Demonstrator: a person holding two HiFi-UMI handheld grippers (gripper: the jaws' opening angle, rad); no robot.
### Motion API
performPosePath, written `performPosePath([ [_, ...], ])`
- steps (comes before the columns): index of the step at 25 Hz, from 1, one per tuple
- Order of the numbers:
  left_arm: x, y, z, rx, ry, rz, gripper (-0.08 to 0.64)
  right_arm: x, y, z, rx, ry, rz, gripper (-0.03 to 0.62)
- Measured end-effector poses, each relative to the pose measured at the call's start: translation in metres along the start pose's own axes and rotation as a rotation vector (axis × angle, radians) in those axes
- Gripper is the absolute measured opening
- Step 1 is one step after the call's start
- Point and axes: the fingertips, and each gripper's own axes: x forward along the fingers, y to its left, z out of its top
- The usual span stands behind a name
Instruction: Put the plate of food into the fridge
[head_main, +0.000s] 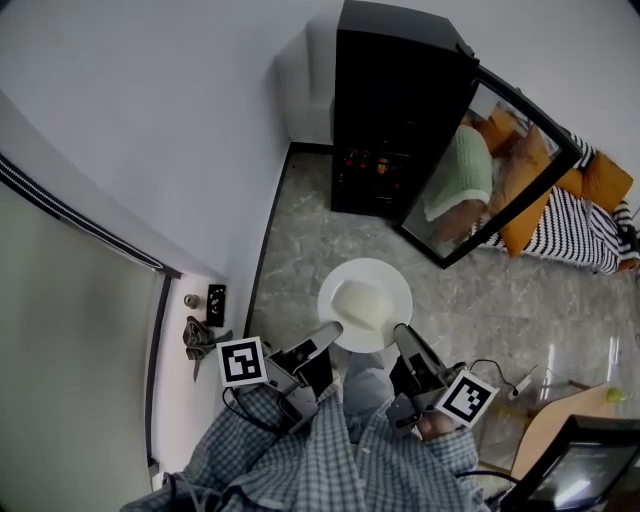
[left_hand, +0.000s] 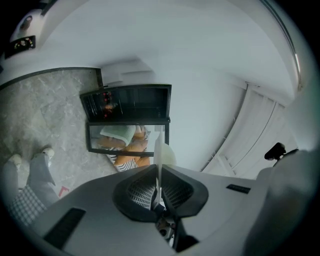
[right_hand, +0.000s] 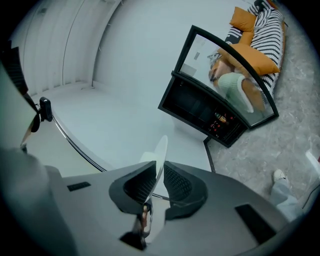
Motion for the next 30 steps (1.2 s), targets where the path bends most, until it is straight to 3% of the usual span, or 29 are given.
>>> performPosePath([
  [11,0.034,0.007,0.022,-0.012,-0.036,0.015,0.025,0.024,-0.021,0.032,0.038,0.026,0.007,0.054],
  [30,0.138,-0.017,0.069,-0.002,-0.093,0.006,0.025,0.068,-0.038,0.145,-0.002,0.063,0.053,0.054],
])
